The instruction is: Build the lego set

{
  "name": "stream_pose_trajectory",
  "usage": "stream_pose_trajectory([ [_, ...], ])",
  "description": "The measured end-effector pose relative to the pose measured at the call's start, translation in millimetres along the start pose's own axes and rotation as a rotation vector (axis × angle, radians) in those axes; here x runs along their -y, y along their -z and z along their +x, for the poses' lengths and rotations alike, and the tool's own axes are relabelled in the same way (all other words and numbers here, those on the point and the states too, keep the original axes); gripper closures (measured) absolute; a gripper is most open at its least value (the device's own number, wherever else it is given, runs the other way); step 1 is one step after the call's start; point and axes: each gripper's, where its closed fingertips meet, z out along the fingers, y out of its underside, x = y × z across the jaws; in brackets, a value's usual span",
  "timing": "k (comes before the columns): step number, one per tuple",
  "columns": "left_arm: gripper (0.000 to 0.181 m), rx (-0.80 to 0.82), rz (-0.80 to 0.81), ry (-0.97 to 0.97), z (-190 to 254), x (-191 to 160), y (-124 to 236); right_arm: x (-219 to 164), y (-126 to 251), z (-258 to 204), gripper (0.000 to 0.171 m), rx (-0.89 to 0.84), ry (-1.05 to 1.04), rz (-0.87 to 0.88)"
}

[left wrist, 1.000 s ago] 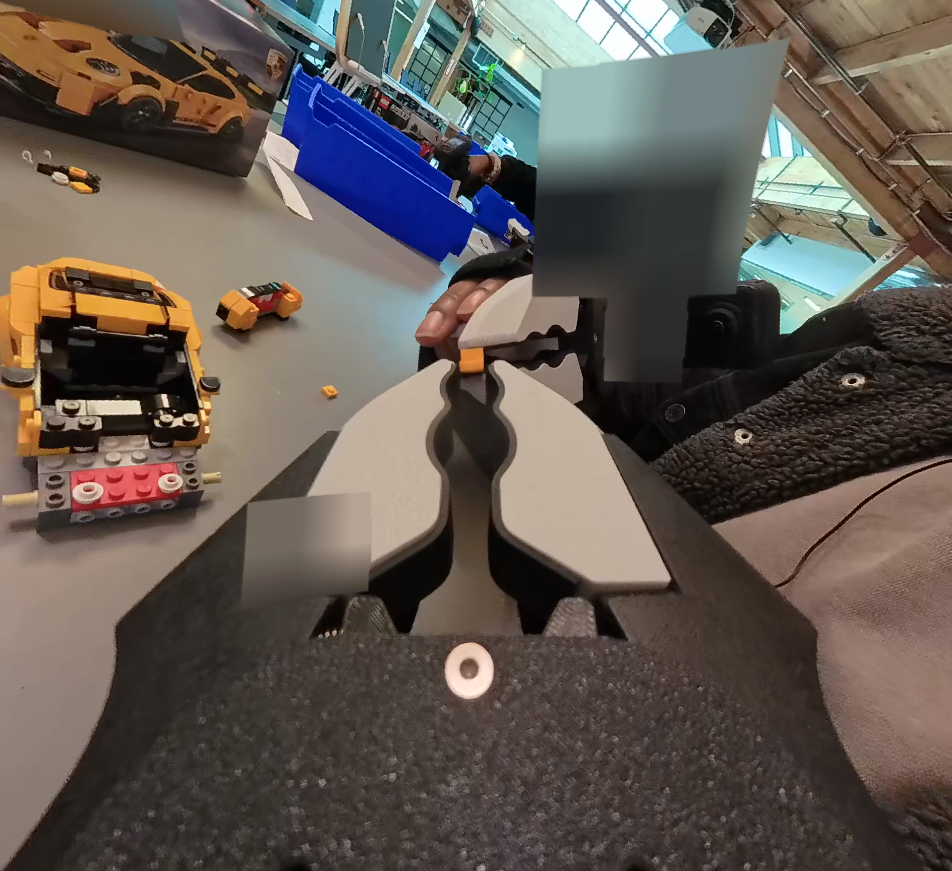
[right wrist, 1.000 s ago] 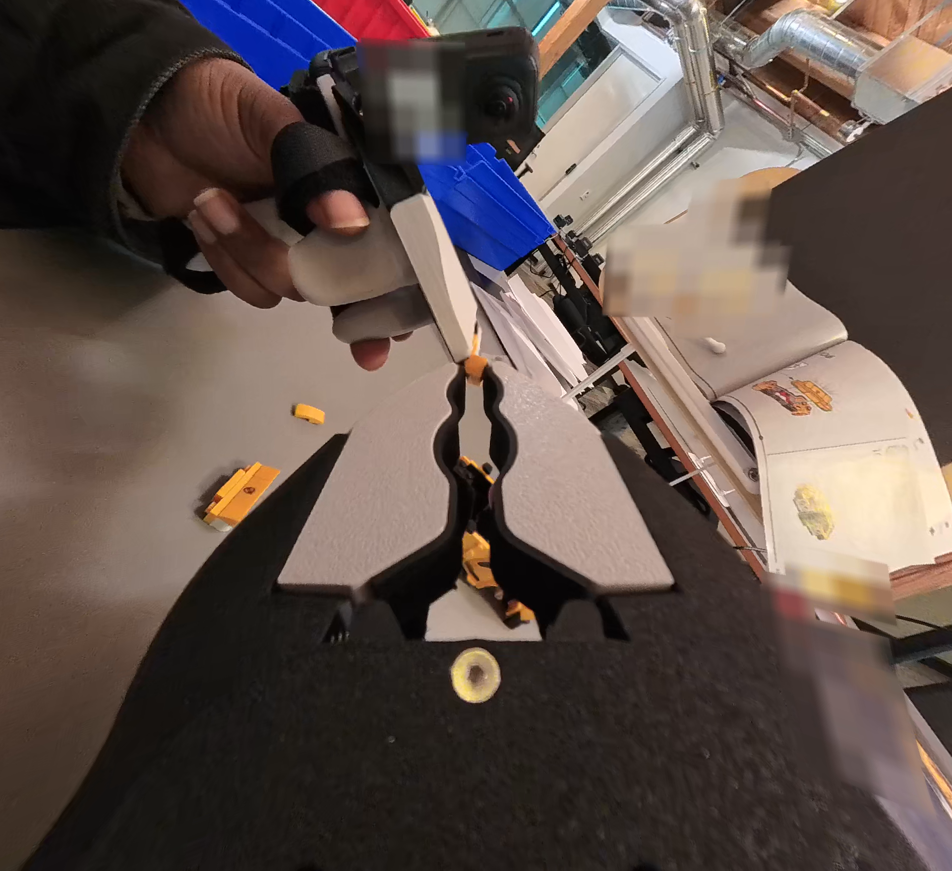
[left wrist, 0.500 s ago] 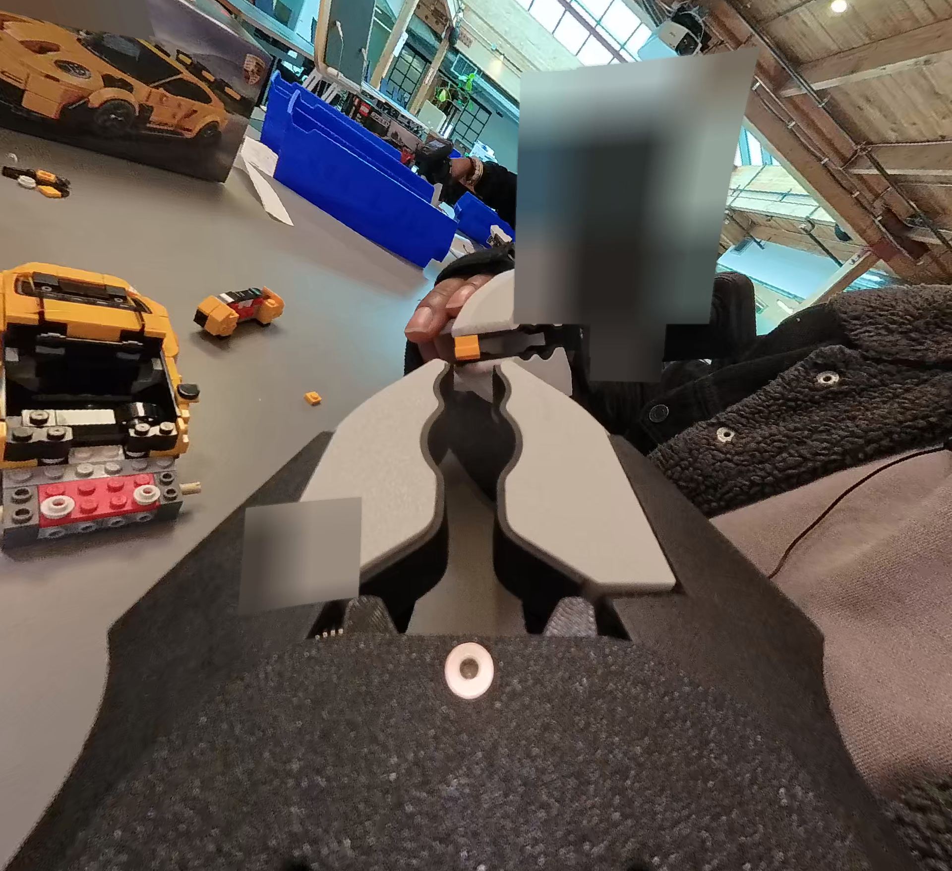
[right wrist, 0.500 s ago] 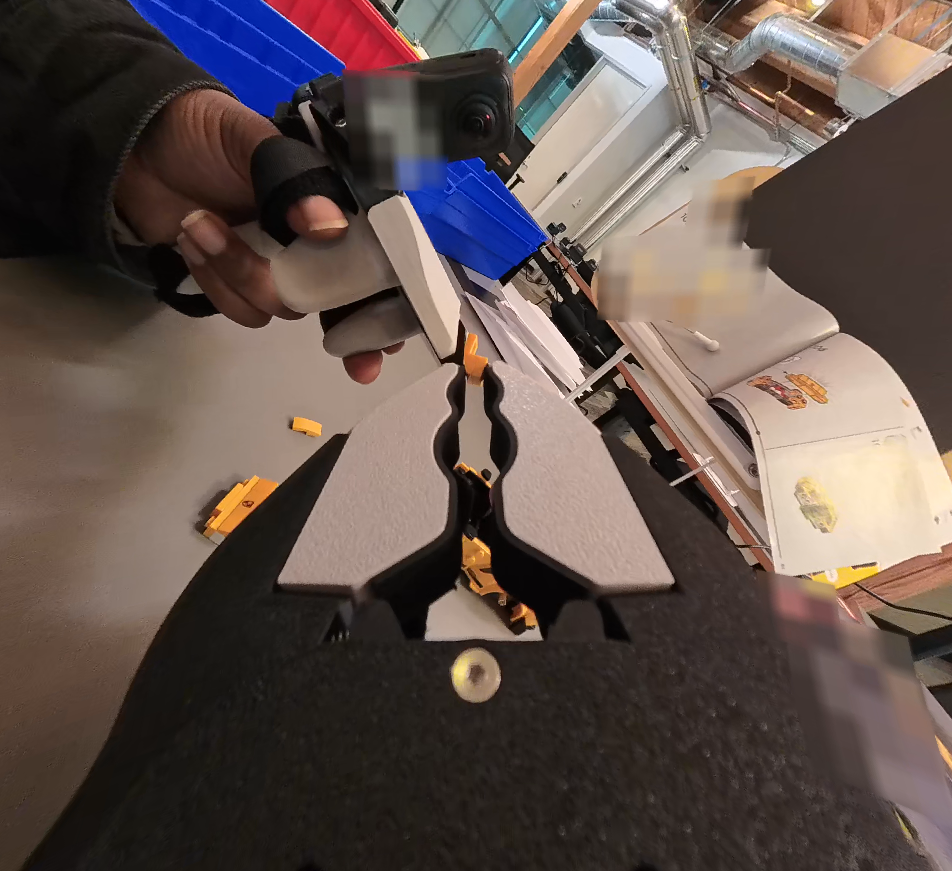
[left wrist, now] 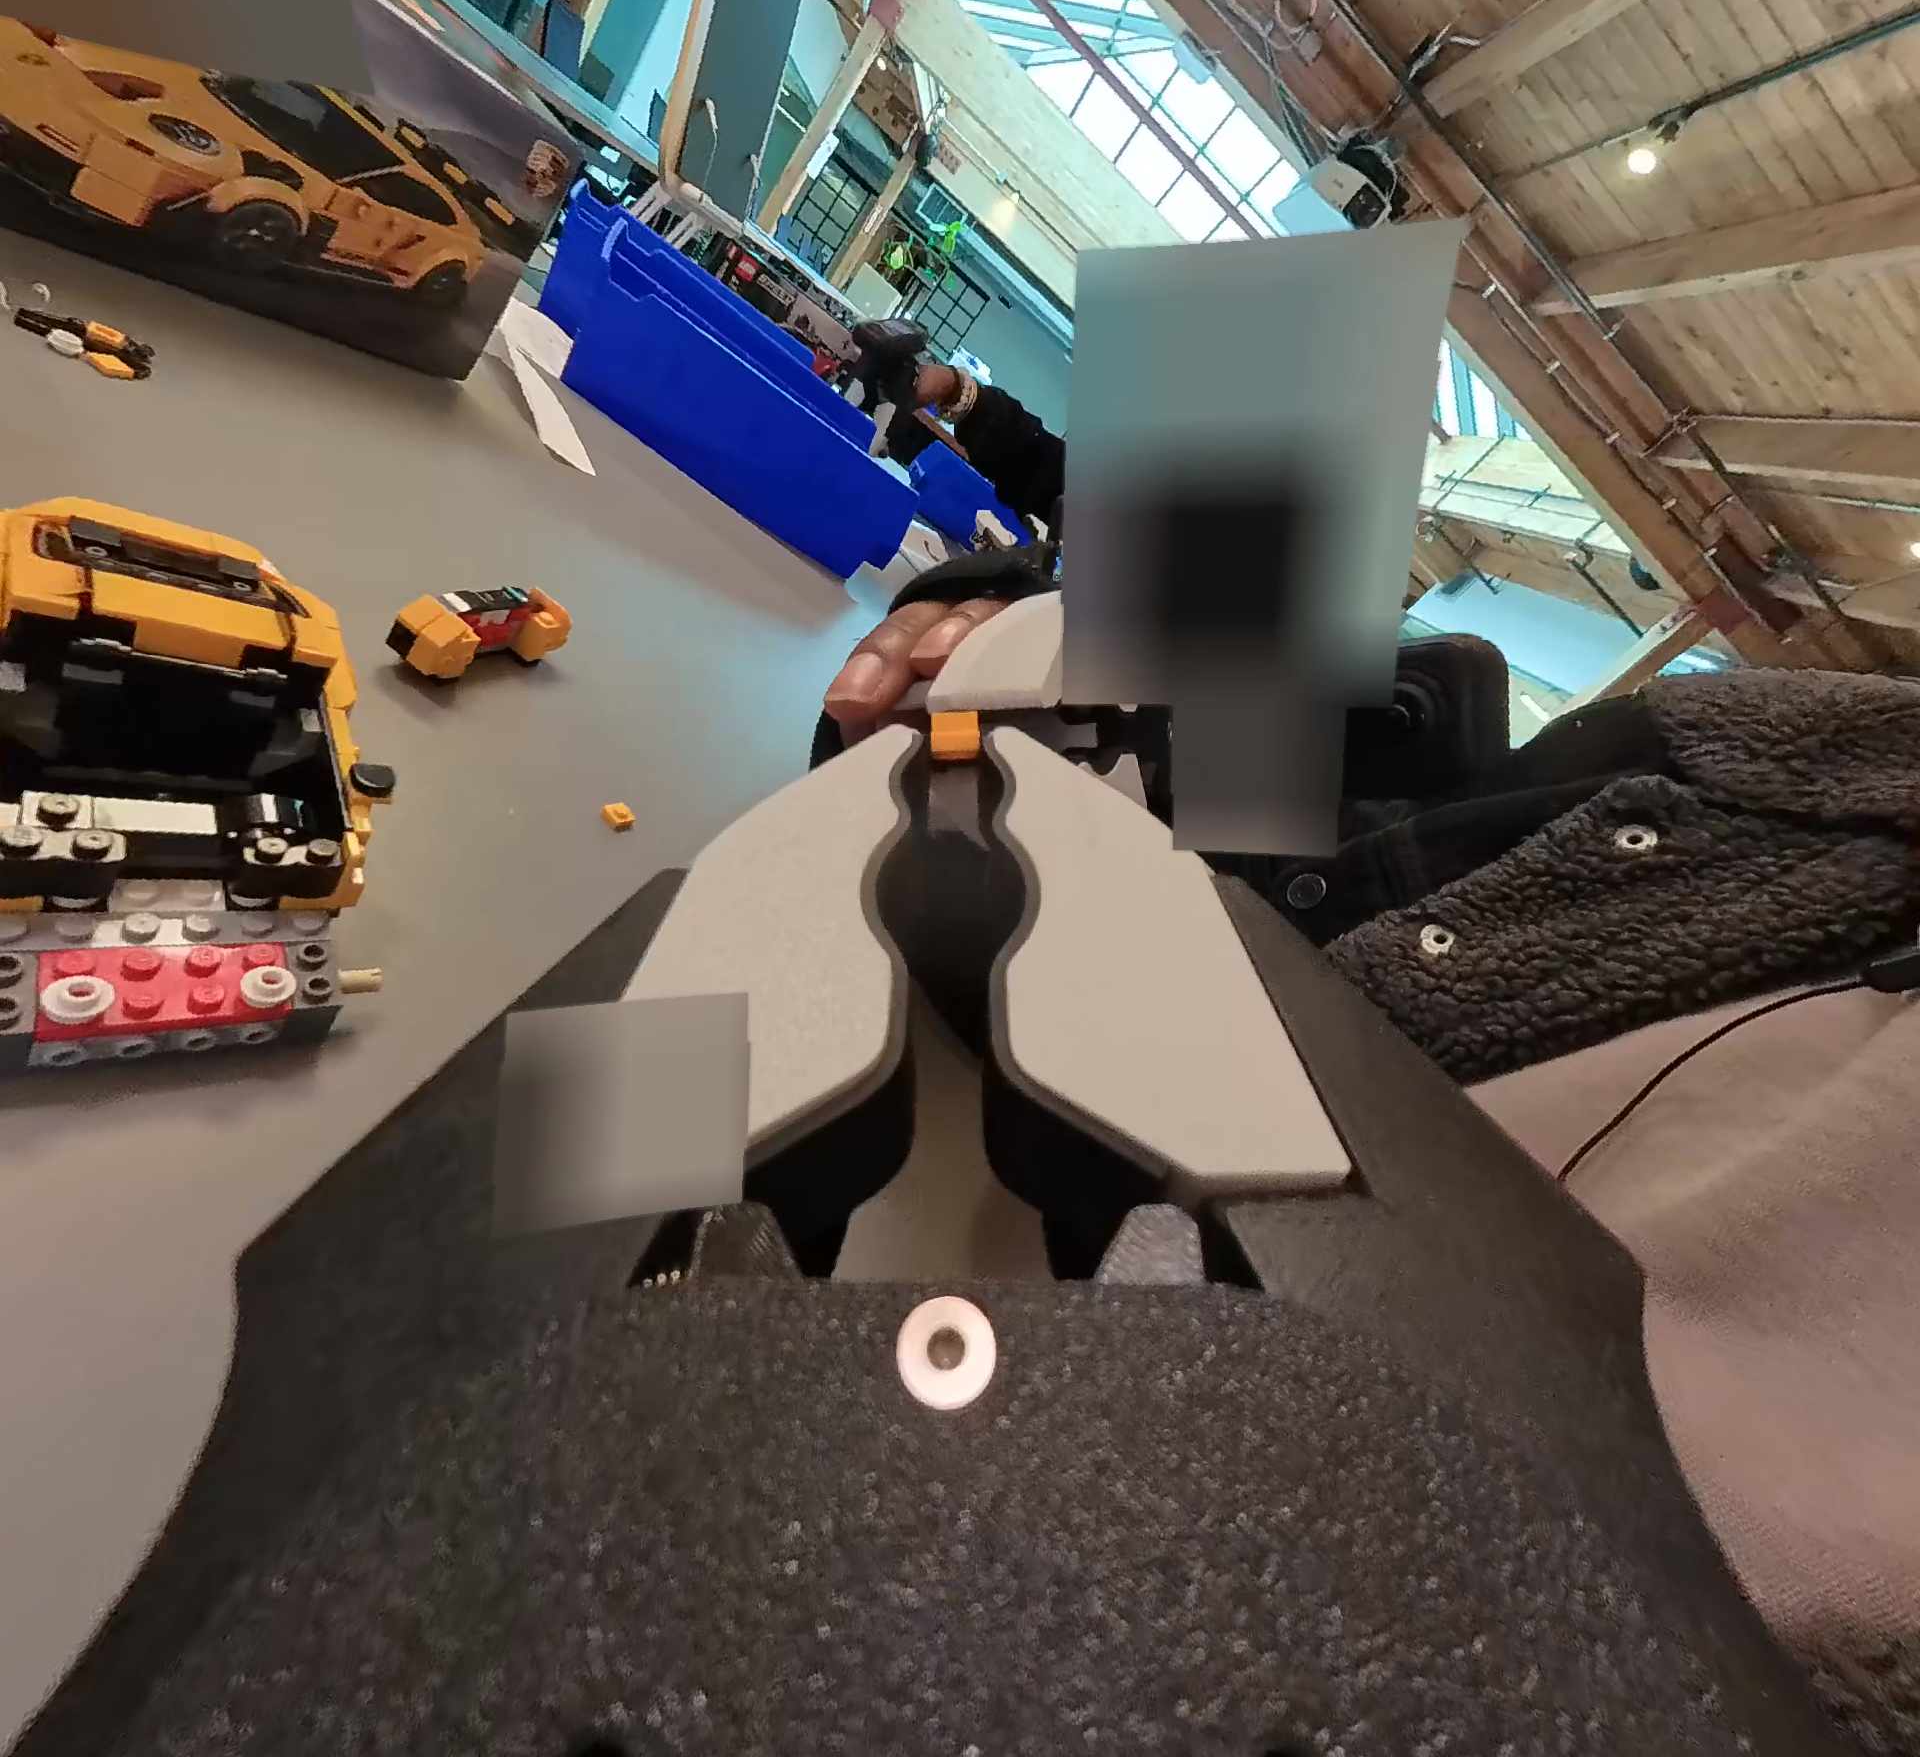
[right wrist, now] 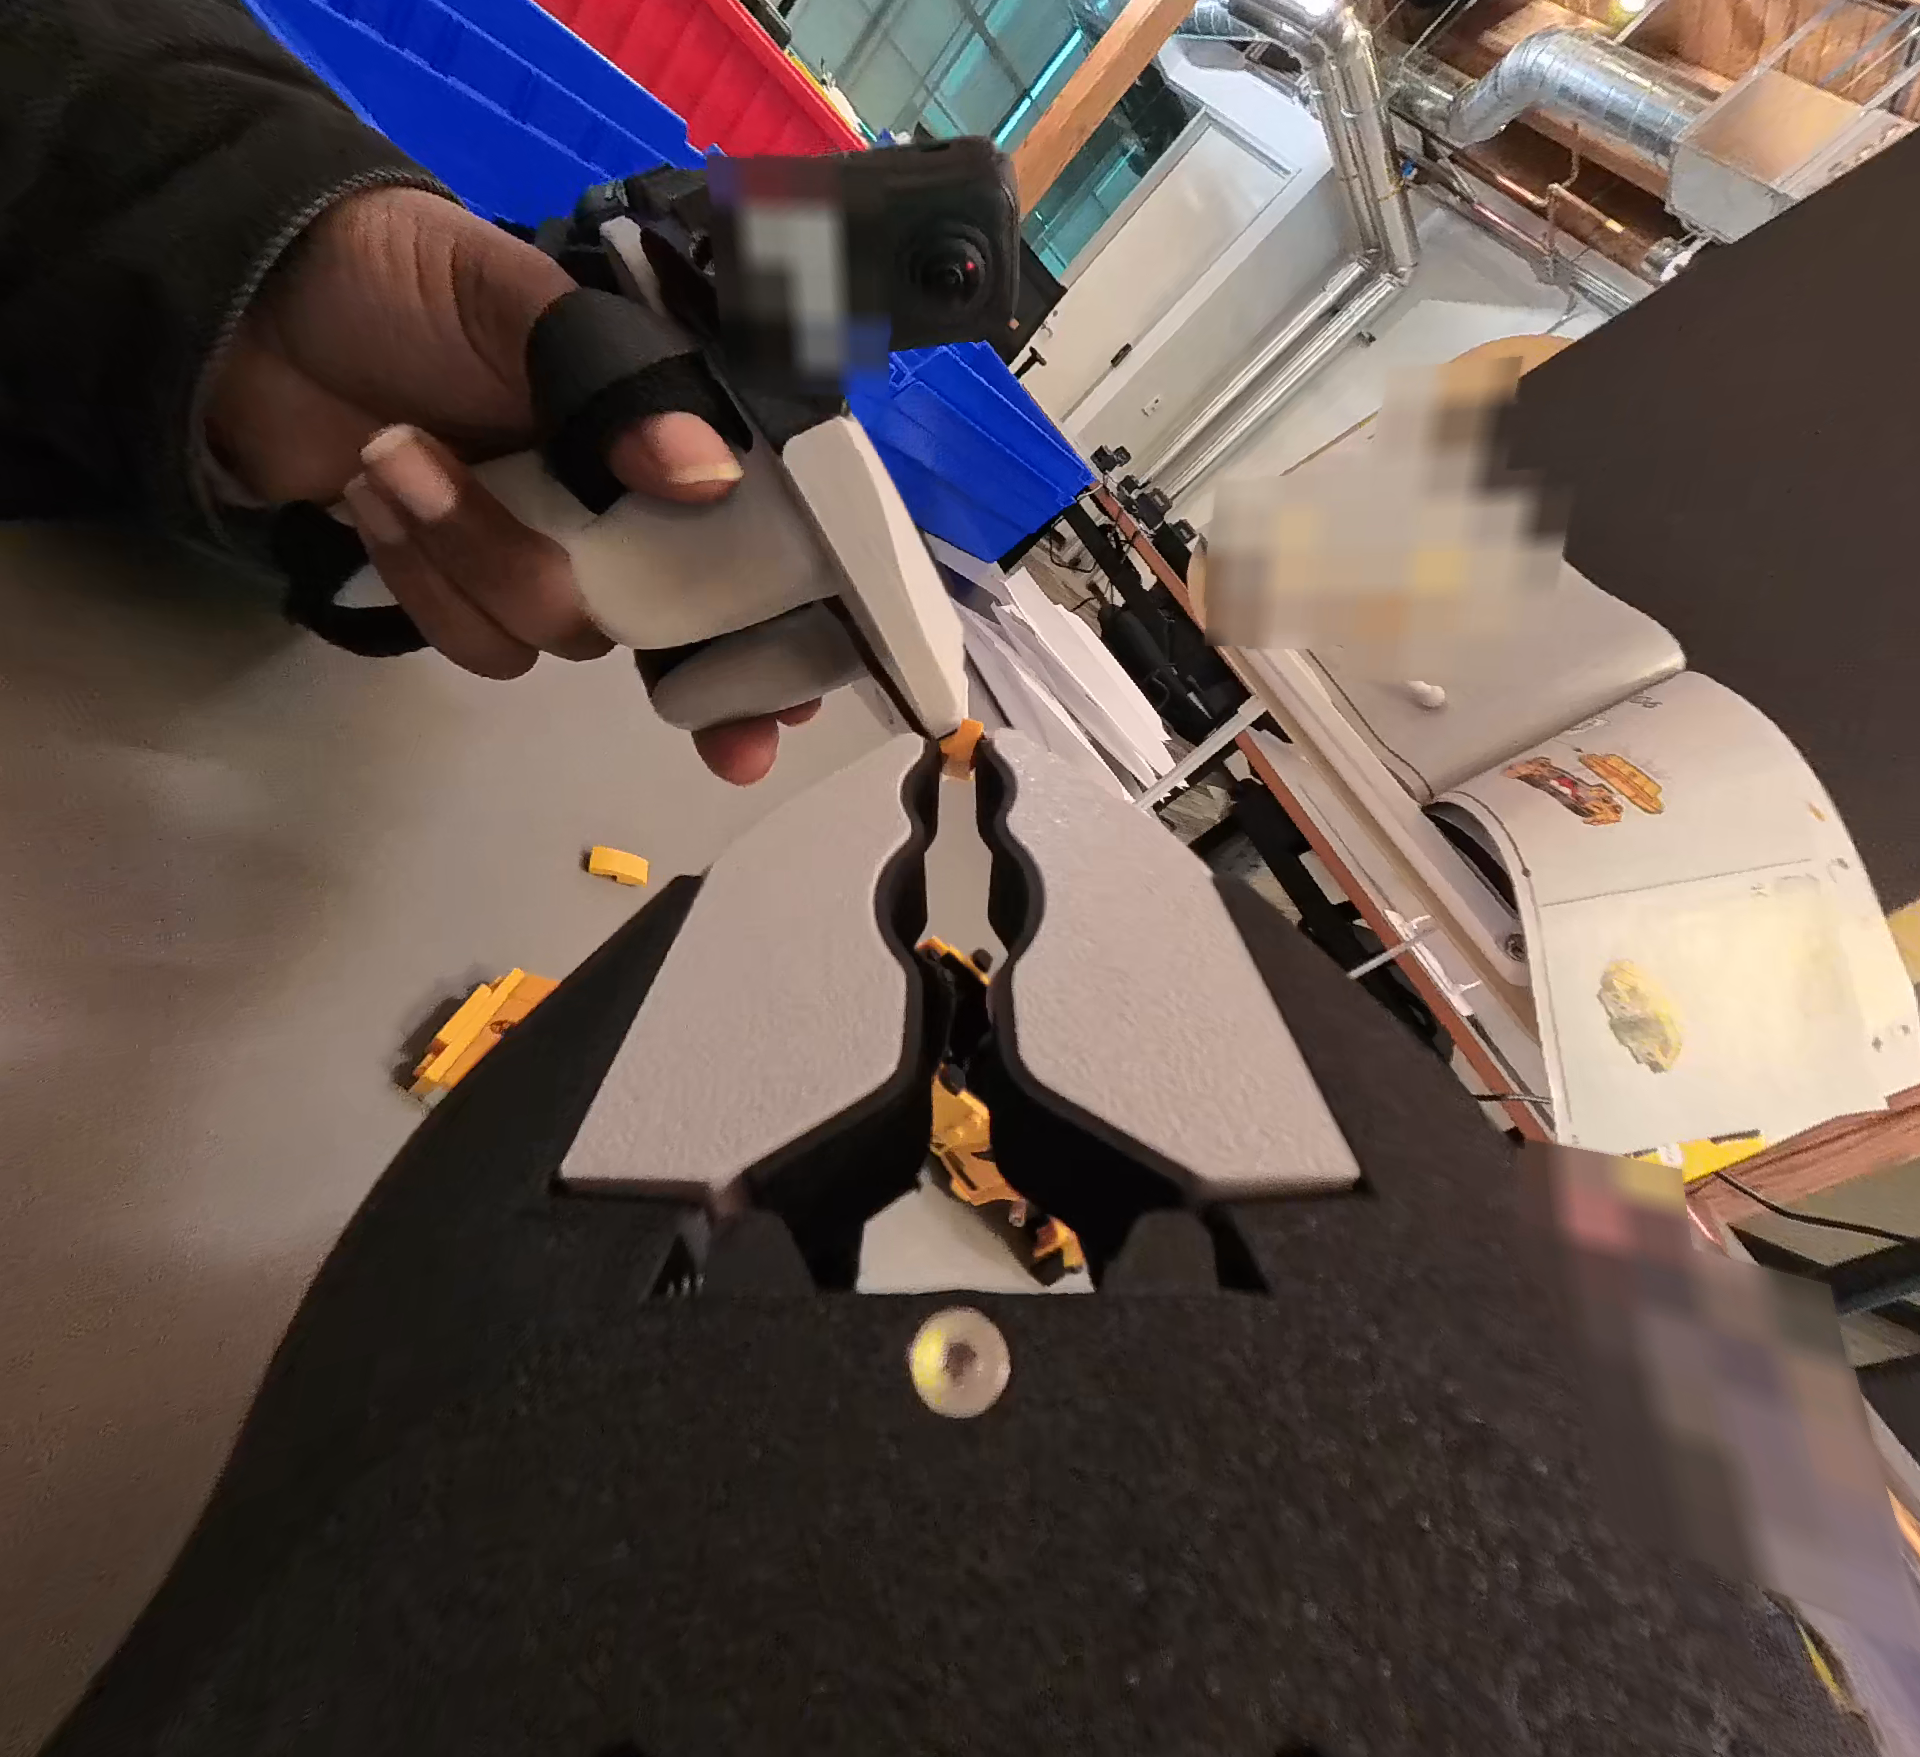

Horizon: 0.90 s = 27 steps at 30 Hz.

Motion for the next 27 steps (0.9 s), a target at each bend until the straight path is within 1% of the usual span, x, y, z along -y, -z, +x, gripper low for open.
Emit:
stream_pose_trajectory([
  [2,0.173,0.007,-0.002,-0.008,0.0,0.5,0.5,0.3,-0.5,-0.1,0.165,-0.007,0.004,-0.001],
  [8,0.173,0.082,-0.077,-0.145,-2.5,-2.6,2.5,-1.1,-1.9,-3.6,0.164,0.002,0.011,-0.007],
  [14,0.173,0.152,-0.223,-0.259,-9.9,-13.3,7.6,-8.0,-4.0,-15.0,0.162,0.062,0.033,-0.041],
  [17,0.173,0.222,-0.316,-0.366,-18.3,-19.0,13.5,-12.8,-5.1,-22.4,0.162,0.102,0.045,-0.064],
  [19,0.173,0.312,-0.414,-0.485,-29.5,-23.5,22.5,-19.7,-5.2,-26.6,0.161,0.140,0.026,-0.091],
  [21,0.173,0.374,-0.554,-0.567,-38.3,-33.6,34.0,-25.9,-4.5,-27.3,0.161,0.171,-0.018,-0.112],
  [24,0.173,0.442,-0.811,-0.607,-51.1,-56.1,58.5,-35.8,-2.7,-25.0,0.162,0.205,-0.071,-0.155],
  [27,0.173,0.438,-1.061,-0.590,-53.0,-76.0,82.1,-46.8,0.5,-20.7,0.163,0.219,-0.093,-0.209],
])
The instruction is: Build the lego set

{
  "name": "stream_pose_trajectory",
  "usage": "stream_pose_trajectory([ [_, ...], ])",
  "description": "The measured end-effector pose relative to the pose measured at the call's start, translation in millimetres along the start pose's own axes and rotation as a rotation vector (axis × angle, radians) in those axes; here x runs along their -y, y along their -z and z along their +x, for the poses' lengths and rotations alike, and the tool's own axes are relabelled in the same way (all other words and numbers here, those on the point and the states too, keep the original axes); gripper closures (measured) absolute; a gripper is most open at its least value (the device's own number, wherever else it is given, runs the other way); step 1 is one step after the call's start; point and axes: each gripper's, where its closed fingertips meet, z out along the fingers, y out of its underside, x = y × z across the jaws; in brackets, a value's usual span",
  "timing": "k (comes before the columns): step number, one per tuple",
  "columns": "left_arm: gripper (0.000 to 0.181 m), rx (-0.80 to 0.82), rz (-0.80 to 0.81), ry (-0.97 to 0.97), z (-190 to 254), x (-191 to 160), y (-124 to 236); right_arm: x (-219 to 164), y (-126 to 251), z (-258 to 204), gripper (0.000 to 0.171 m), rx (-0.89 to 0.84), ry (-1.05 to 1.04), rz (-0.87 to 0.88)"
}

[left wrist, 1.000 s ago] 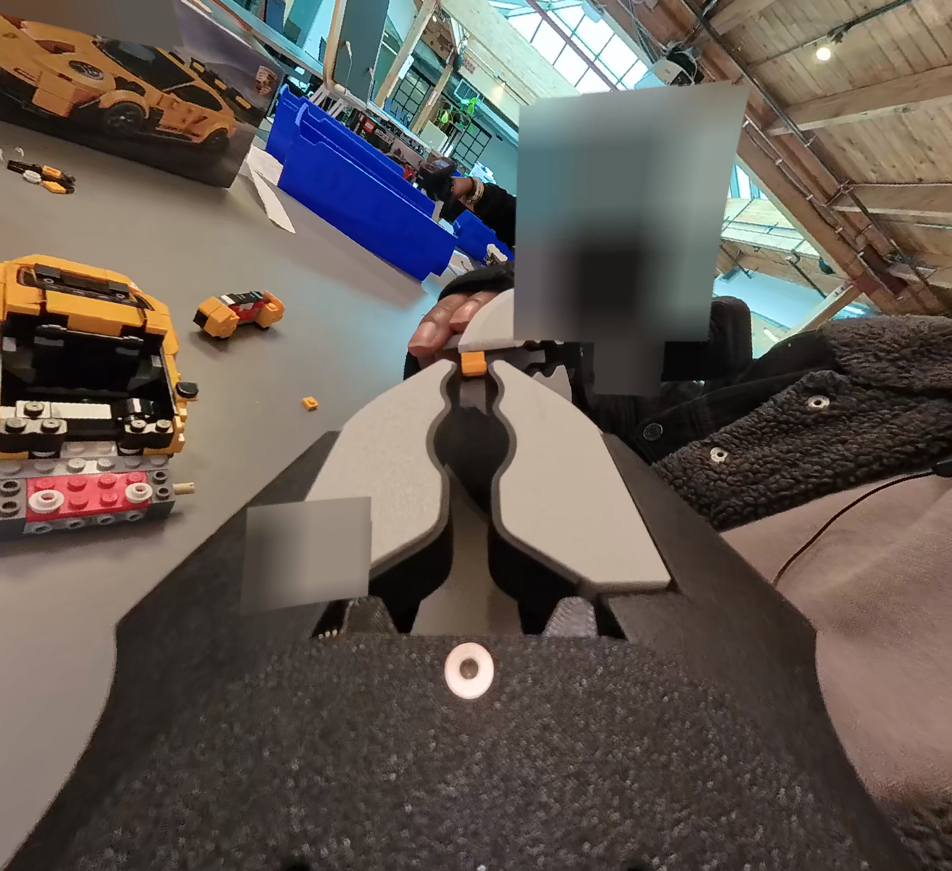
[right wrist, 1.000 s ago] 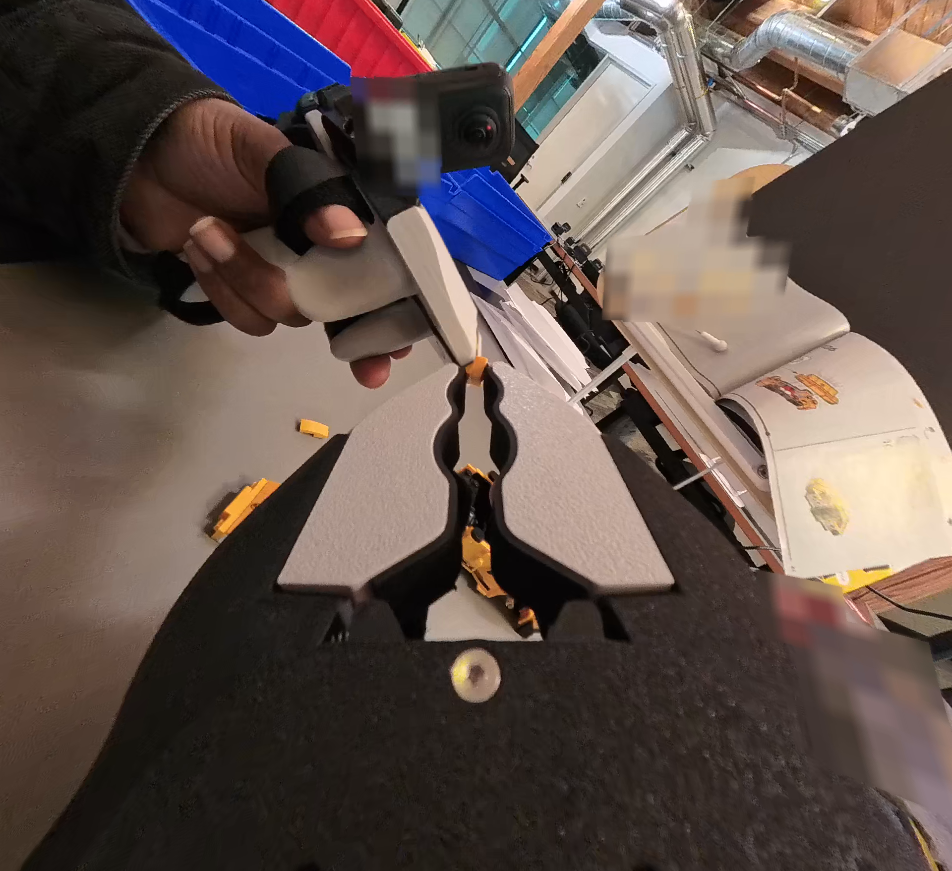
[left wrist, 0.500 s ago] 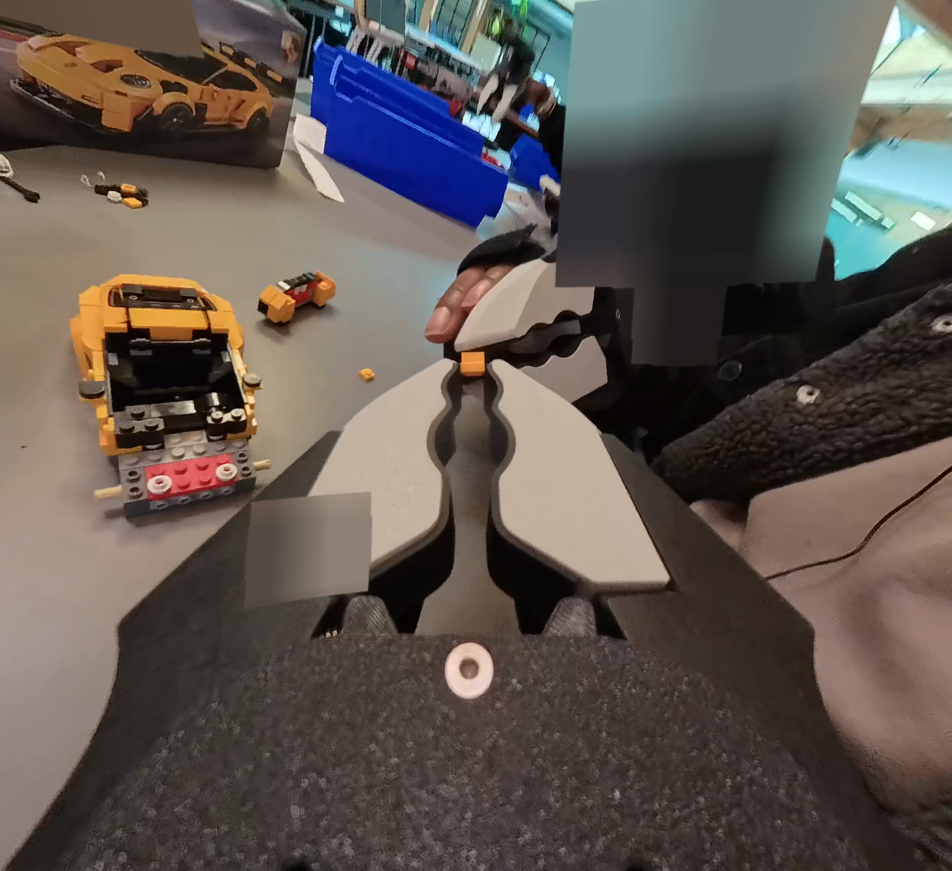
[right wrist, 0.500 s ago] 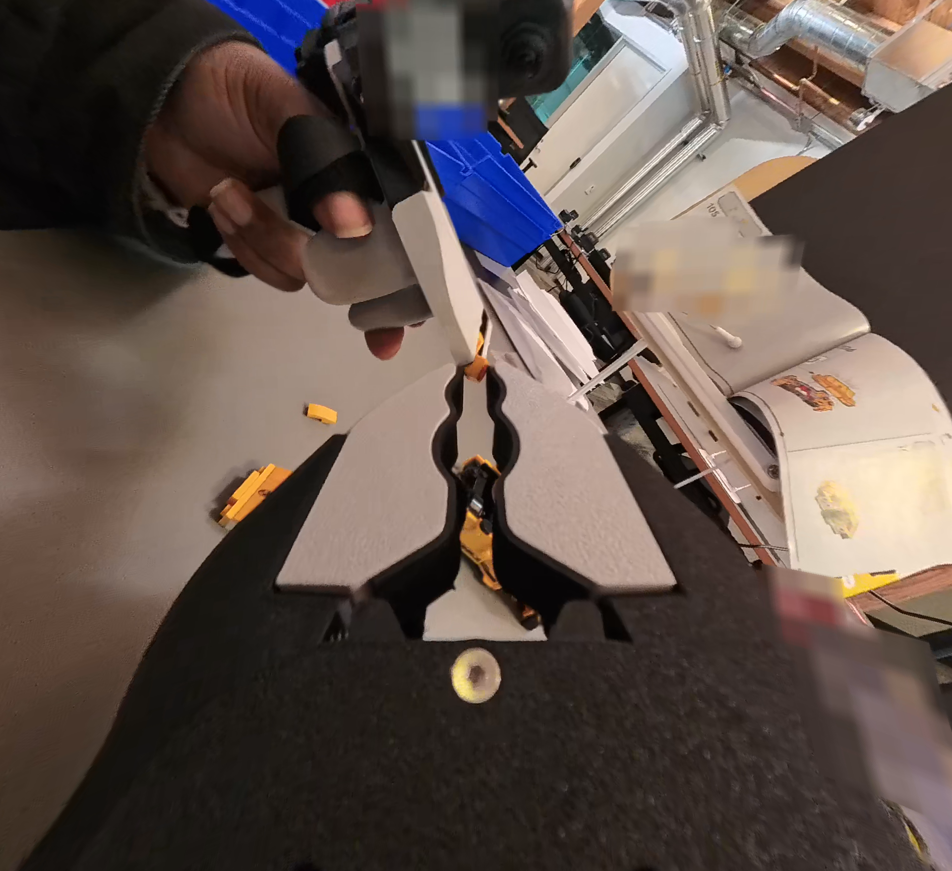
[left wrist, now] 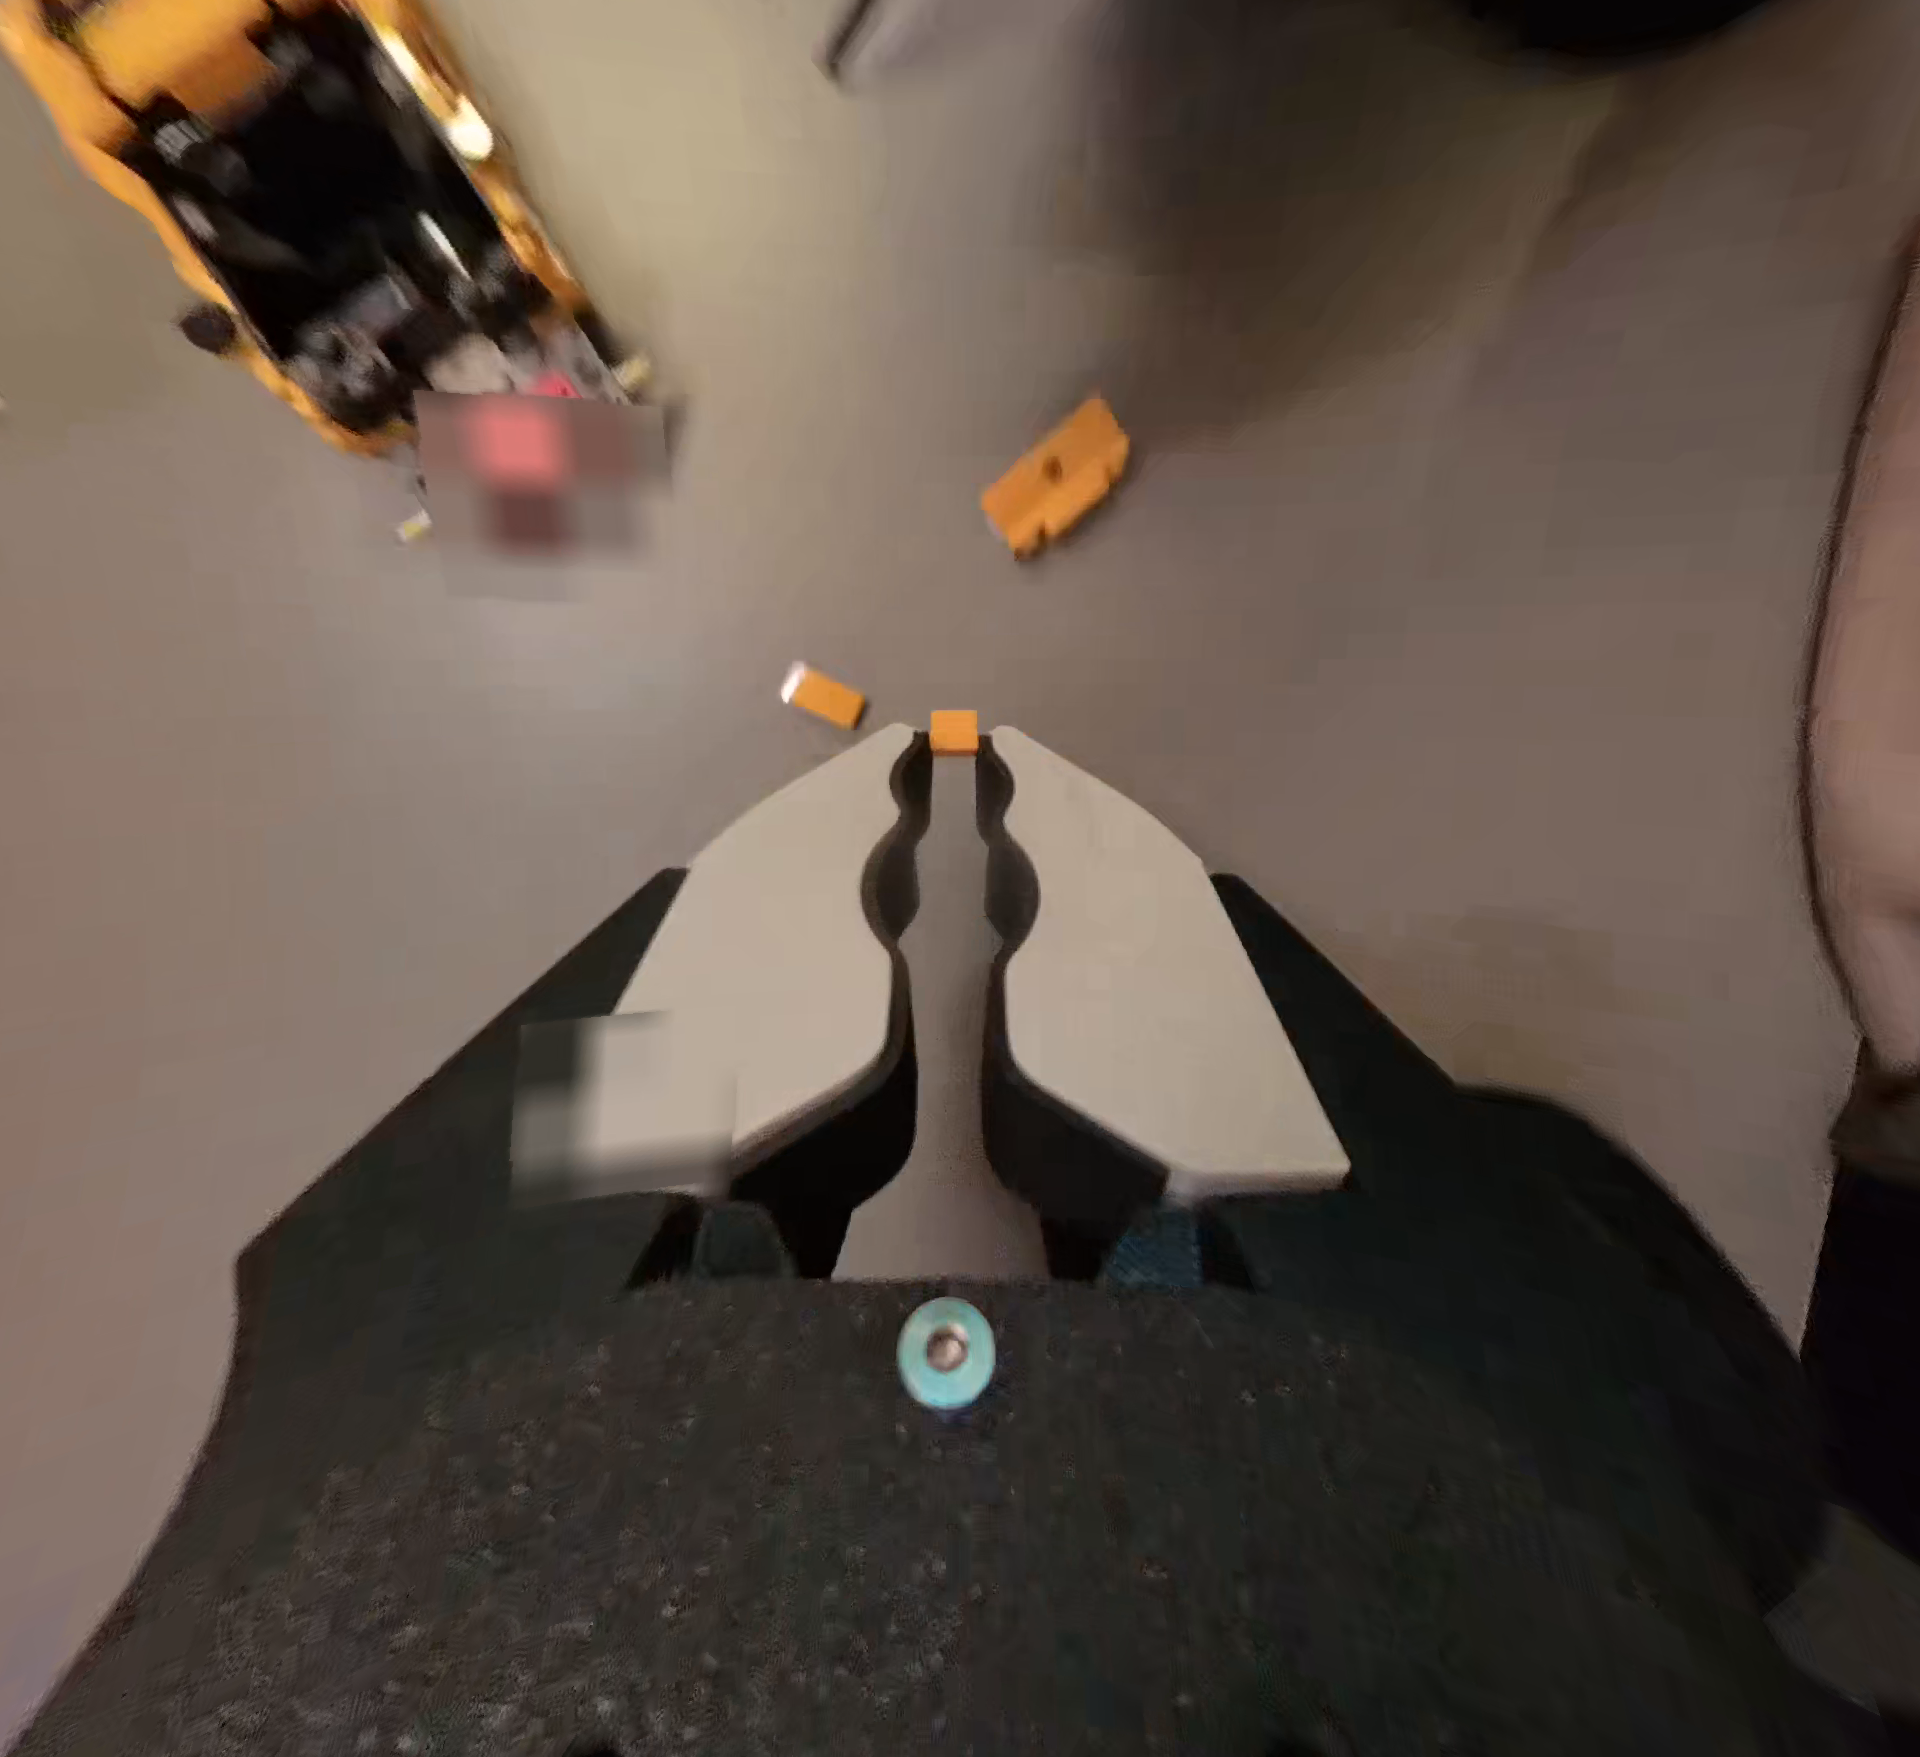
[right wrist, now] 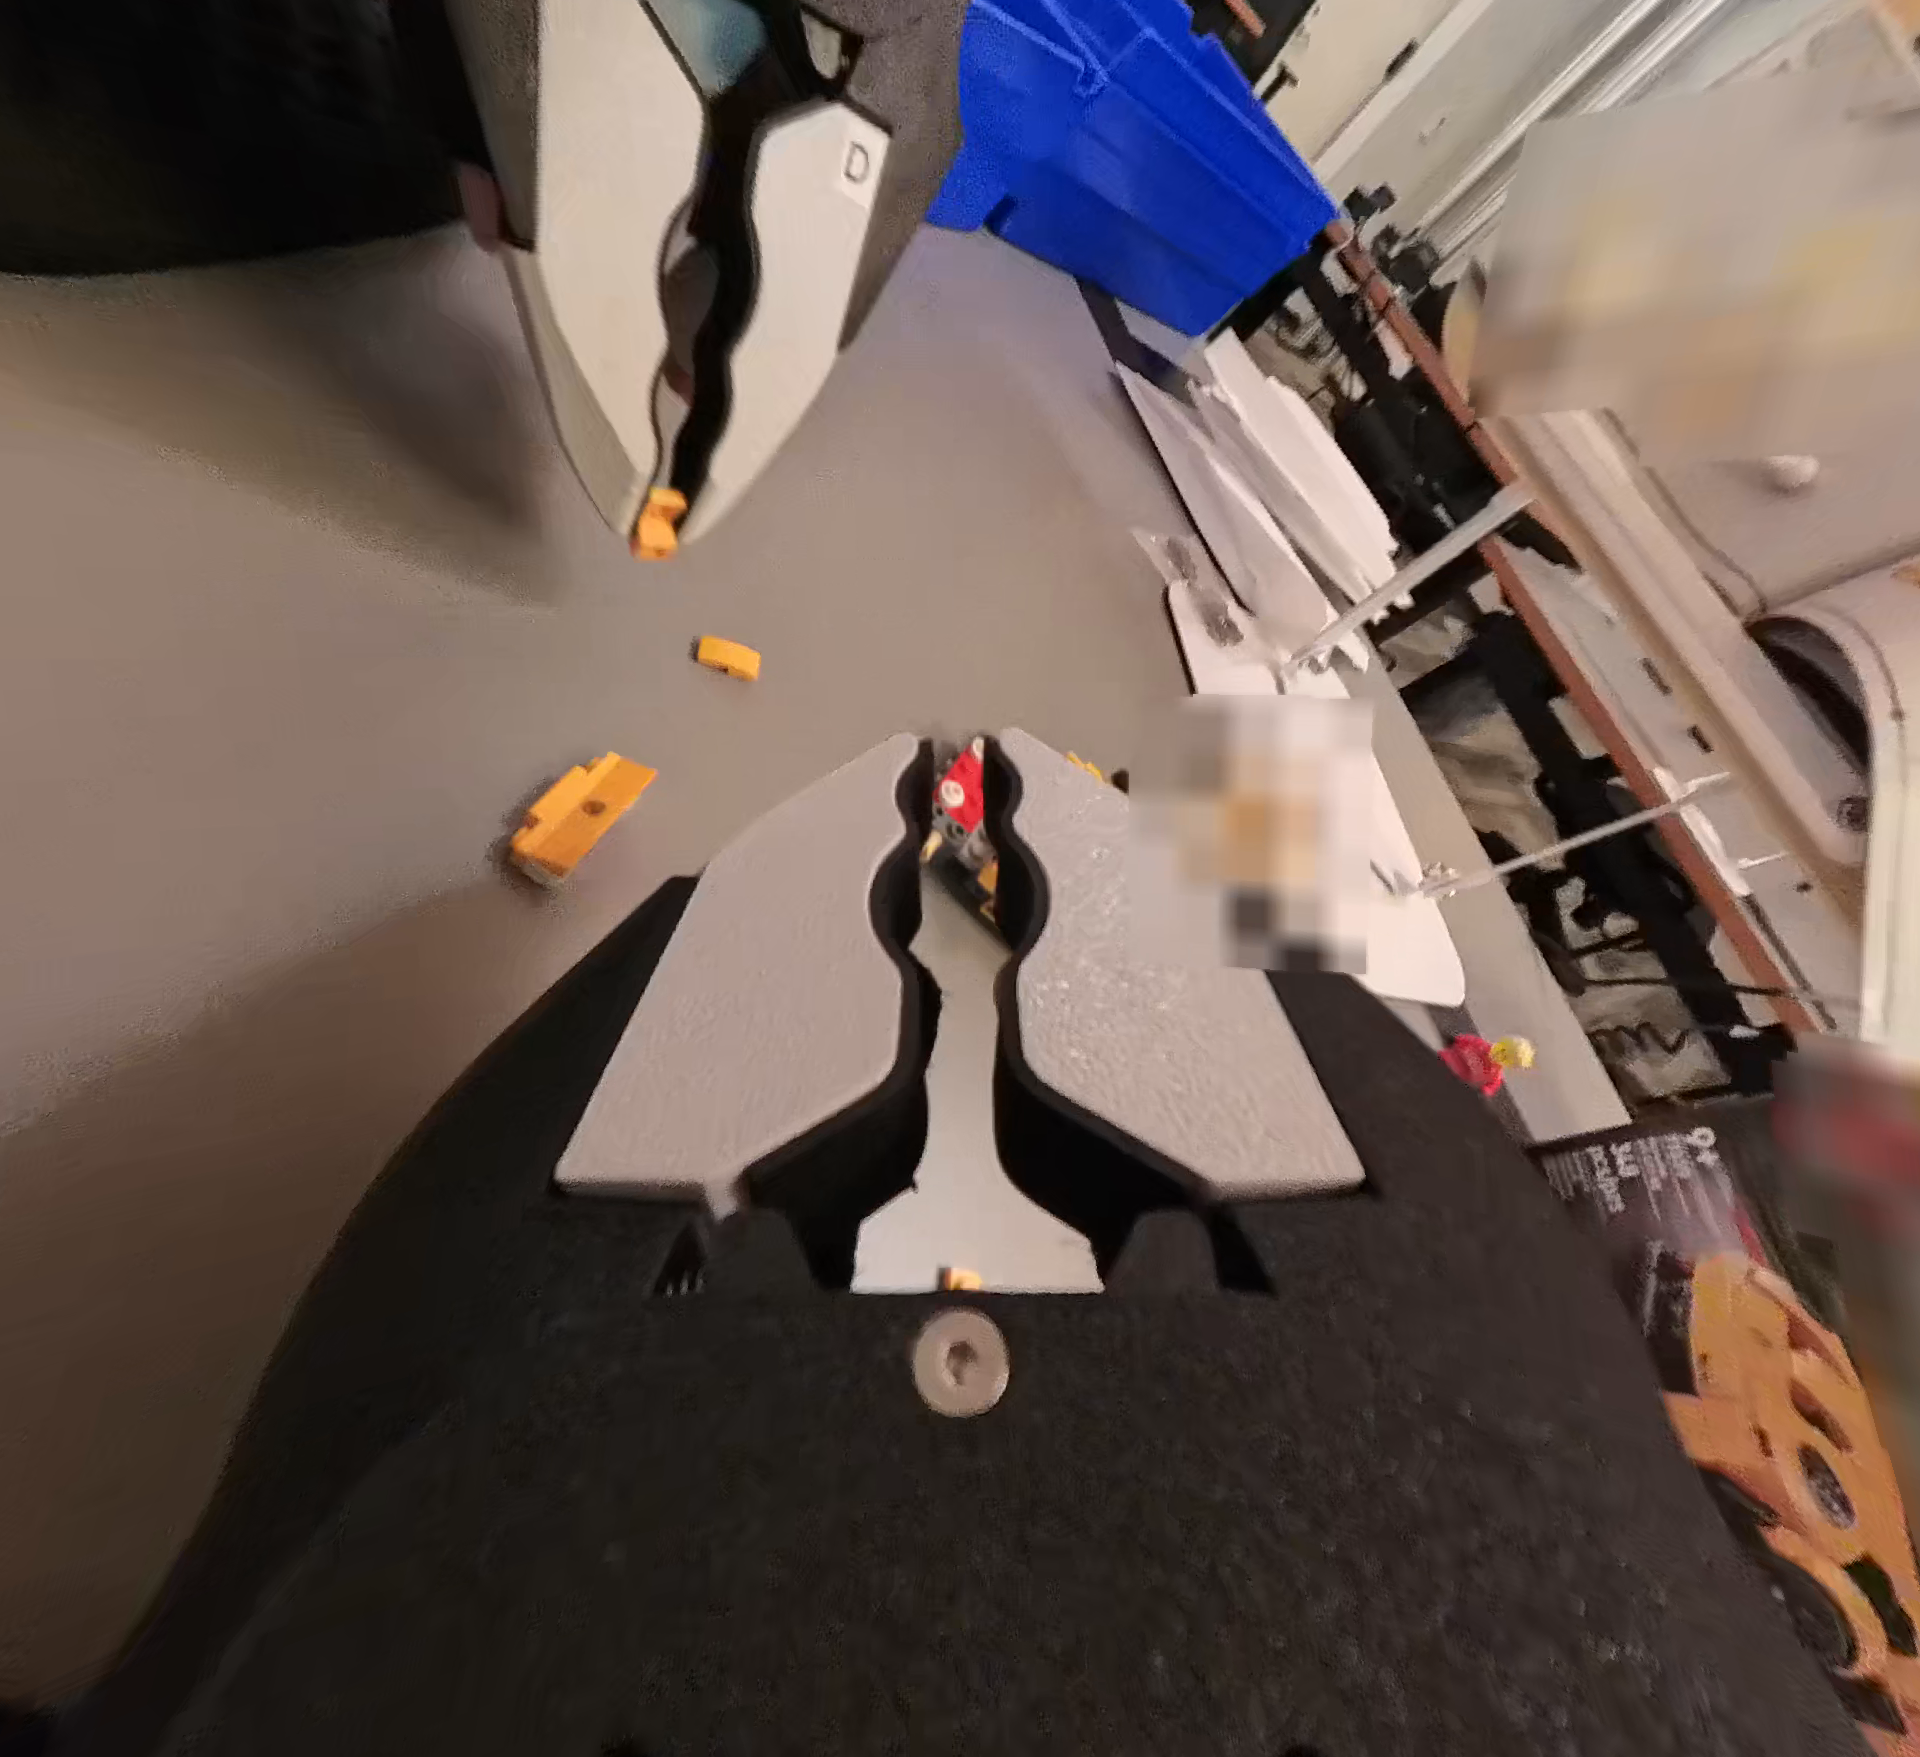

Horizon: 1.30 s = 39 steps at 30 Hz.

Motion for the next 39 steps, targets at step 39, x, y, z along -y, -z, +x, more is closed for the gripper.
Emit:
stream_pose_trajectory([
  [39,0.160,-0.102,-0.090,0.218,-29.2,0.2,-33.7,-107.3,69.6,33.5,0.162,0.106,-0.390,-0.376],
])
